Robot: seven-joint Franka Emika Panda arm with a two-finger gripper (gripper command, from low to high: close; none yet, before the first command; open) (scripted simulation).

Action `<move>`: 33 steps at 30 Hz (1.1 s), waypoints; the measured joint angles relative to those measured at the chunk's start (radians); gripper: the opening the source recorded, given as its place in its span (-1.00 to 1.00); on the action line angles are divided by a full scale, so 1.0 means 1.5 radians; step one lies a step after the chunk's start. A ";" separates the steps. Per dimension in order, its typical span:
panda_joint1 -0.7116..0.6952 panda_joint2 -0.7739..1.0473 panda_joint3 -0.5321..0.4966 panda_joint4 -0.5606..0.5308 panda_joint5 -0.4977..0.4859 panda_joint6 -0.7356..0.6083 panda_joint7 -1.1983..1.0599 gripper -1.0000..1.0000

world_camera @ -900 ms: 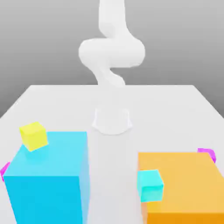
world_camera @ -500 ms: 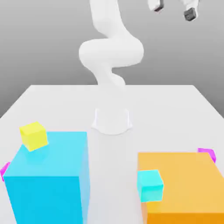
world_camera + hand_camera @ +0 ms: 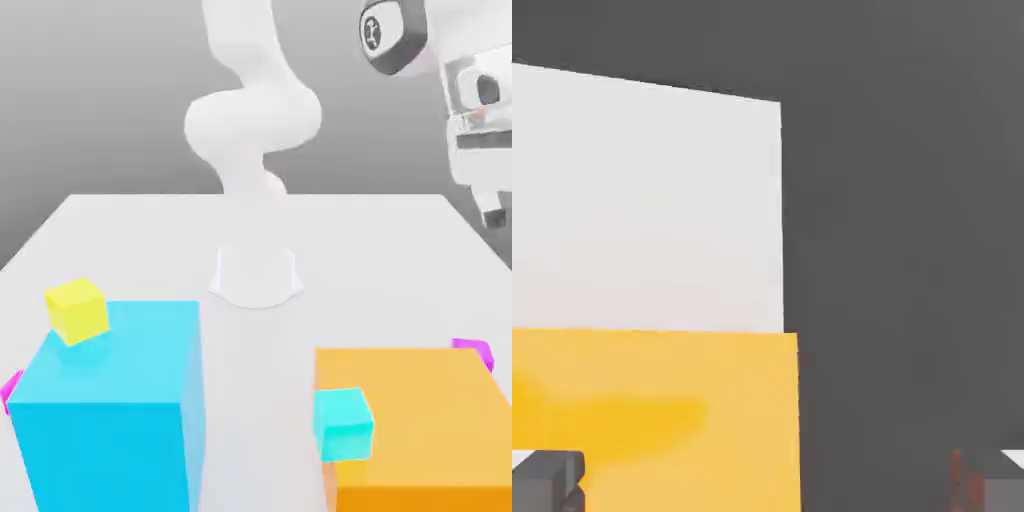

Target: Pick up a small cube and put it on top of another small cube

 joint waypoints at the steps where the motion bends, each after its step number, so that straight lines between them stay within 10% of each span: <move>1: 0.012 0.013 0.001 -0.005 0.003 0.006 -0.030 0.00; 25: 0.162 0.364 0.073 -0.077 -0.066 0.233 -0.510 0.00; 26: 0.161 0.381 0.074 -0.074 -0.065 0.247 -0.511 -1.00; 33: 0.161 0.382 0.074 -0.074 -0.064 0.247 -0.512 -1.00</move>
